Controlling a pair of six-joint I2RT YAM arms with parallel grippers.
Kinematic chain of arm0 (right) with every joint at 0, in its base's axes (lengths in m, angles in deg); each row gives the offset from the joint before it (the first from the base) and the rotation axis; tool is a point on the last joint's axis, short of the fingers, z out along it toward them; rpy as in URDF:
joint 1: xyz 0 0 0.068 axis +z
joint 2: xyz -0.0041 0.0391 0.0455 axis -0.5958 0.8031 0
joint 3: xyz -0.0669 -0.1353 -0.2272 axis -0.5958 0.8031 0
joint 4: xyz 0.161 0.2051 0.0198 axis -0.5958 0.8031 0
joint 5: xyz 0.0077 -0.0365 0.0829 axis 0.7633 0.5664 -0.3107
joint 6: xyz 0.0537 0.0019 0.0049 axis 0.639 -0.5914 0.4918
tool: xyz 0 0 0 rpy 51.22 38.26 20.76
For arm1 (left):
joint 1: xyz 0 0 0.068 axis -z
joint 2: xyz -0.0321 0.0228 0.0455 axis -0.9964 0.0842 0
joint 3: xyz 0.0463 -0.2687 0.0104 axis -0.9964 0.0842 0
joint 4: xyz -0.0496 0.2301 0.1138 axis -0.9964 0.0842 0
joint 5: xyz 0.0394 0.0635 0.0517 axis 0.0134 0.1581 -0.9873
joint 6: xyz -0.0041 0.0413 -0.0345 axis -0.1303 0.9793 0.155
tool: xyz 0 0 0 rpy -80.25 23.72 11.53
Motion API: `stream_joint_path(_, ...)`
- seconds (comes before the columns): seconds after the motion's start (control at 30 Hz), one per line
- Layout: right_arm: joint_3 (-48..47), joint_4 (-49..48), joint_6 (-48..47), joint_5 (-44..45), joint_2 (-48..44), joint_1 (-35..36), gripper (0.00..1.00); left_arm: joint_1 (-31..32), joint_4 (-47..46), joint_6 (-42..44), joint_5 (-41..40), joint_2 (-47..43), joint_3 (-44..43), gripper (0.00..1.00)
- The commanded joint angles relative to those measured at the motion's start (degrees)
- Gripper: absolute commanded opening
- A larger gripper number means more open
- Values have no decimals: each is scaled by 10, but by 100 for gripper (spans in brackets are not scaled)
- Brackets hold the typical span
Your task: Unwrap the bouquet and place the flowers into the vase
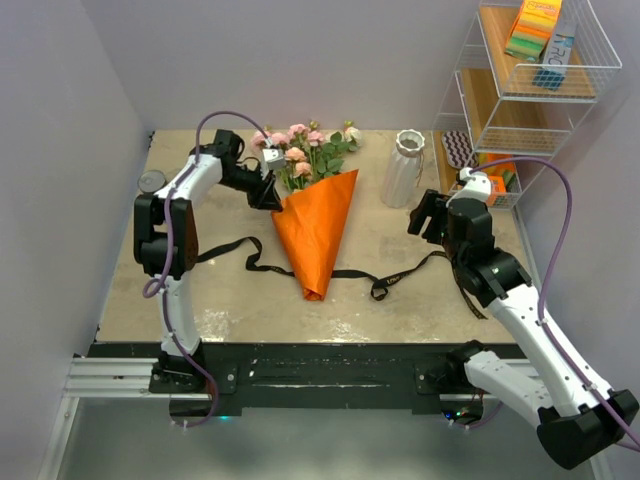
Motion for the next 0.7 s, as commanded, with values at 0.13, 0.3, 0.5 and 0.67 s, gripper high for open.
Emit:
stream_joint_path(0.13,-34,-14,3,-14,-10,3,73,-1,33,-11,41,-60,-55,20)
stream_joint_path(0.3,-34,-6,5,-14,-22,2,72,17,44,-27,71,-99,-59,20)
stream_joint_path(0.5,-26,2,11,-10,-44,2,72,44,85,-42,120,-134,-79,21)
stream_joint_path(0.67,-18,9,12,0,-60,2,72,50,107,-50,135,-156,-83,23)
